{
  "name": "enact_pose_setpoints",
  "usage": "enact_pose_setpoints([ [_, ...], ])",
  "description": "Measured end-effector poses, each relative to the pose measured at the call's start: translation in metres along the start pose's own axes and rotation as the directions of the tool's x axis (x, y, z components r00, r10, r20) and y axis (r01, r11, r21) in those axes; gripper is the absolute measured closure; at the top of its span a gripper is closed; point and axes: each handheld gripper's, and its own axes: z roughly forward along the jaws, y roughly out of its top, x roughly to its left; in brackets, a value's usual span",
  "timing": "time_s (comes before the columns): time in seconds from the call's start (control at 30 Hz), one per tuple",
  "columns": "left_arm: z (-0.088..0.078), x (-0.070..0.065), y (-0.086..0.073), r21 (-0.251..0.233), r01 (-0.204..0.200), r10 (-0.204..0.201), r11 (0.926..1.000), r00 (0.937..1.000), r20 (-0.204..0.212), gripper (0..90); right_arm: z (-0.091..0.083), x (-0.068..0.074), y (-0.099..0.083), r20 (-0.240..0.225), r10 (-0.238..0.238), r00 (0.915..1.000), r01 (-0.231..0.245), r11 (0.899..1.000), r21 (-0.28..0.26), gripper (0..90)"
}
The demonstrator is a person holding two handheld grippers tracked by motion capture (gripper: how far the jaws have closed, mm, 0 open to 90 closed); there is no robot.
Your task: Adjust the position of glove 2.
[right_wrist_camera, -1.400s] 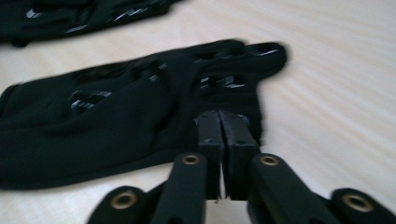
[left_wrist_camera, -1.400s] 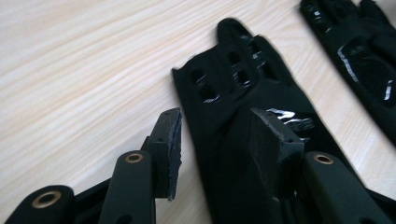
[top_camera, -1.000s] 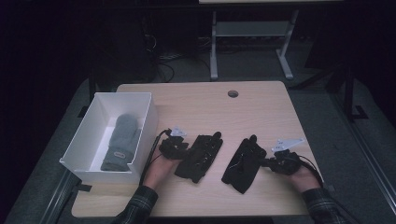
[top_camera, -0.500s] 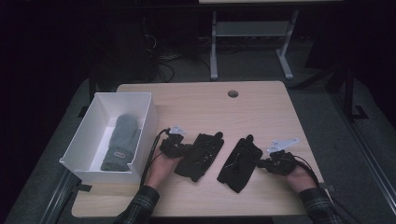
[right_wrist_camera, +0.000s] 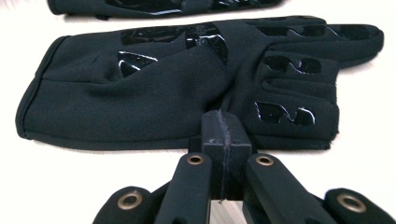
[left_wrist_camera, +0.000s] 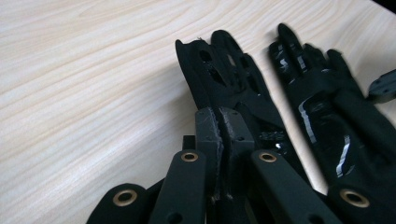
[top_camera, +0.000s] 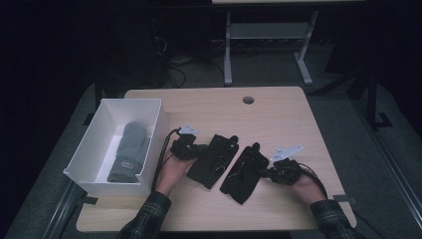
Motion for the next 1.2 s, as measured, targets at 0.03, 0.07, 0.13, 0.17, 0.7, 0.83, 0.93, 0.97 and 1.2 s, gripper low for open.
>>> enact_pose_setpoints([
  [0.03,-0.001,-0.002,0.002,-0.002,-0.004,0.004,1.0000,0.9999,0.011,86.7,0.001,0.001,0.002,-0.001,-0.001,1.0000,0.001,1.000,0.001,90.0],
  [0.07,-0.002,-0.002,0.004,0.004,-0.015,0.015,0.9999,0.9998,0.013,86.7,0.003,0.002,0.003,-0.005,-0.007,1.0000,0.007,1.000,-0.003,90.0],
  [0.13,-0.004,-0.004,0.006,-0.003,-0.021,0.021,0.9998,0.9996,0.018,86.7,0.005,0.003,0.004,-0.011,-0.005,0.9999,0.005,1.000,-0.002,90.0],
  [0.17,-0.005,-0.005,0.008,-0.017,-0.014,0.014,0.9998,0.9997,0.021,86.7,0.007,0.003,0.005,-0.011,-0.008,0.9999,0.008,1.000,-0.004,90.0],
  [0.7,-0.012,-0.027,0.028,-0.028,-0.049,0.052,0.9984,0.9927,0.109,86.7,0.019,0.009,0.017,-0.022,-0.026,0.9994,0.026,1.000,-0.012,90.0],
  [0.83,-0.011,-0.038,0.031,-0.033,-0.055,0.060,0.9979,0.9885,0.139,86.7,0.024,0.012,0.022,-0.028,-0.029,0.9992,0.028,1.000,-0.011,90.0],
  [0.93,-0.008,-0.044,0.033,-0.026,-0.066,0.069,0.9975,0.9859,0.152,86.8,0.028,0.013,0.025,-0.029,-0.037,0.9989,0.036,0.999,-0.016,90.0],
  [0.97,-0.007,-0.047,0.033,-0.024,-0.069,0.072,0.9973,0.9852,0.156,86.8,0.028,0.013,0.026,-0.029,-0.029,0.9991,0.029,0.999,-0.016,90.0],
  [1.2,0.004,-0.062,0.031,-0.005,-0.088,0.088,0.9961,0.9783,0.188,86.8,0.033,0.015,0.031,-0.035,-0.035,0.9988,0.034,0.999,-0.022,90.0],
])
